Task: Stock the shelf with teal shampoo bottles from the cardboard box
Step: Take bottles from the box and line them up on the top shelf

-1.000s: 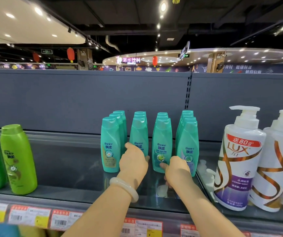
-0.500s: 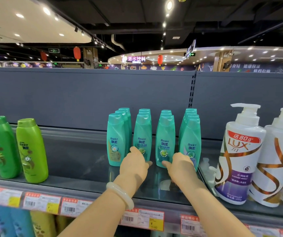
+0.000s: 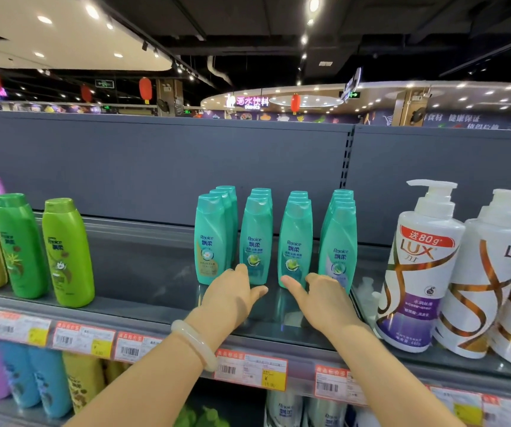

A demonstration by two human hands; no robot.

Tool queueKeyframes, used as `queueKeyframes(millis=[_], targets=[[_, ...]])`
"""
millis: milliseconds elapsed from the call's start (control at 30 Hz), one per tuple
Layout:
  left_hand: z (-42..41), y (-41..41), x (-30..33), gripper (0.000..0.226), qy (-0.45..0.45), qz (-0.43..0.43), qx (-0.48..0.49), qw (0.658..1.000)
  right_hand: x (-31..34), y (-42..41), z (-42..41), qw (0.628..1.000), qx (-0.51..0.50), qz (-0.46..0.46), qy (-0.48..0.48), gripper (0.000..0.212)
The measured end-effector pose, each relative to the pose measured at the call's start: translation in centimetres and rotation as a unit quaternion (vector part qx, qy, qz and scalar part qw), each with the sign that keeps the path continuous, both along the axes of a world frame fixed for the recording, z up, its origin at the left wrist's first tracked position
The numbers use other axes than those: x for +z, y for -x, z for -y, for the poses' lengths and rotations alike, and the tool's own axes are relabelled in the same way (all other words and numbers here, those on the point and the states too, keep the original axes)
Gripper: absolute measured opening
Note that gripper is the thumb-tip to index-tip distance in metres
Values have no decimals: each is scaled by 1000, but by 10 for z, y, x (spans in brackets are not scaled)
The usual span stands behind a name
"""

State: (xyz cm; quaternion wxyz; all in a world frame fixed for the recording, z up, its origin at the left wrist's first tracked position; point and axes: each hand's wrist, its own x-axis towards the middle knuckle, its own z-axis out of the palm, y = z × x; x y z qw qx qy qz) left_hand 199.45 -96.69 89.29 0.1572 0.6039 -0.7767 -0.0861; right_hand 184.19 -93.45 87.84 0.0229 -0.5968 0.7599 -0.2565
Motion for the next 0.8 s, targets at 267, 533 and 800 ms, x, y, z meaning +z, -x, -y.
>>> queueKeyframes(millis=[267,533,800], targets=[[-46,-44,-13,55,121,-48,15,991,20,-21,-35,990,57,-116,-60,100],[-111,-146,-93,61,307,-125,62,941,-21,-128,-67,913,363,-40,181,82],[-189,-293,-218,68,19,-29,307,951,-136,-276,-84,813,567,-97,-87,63]])
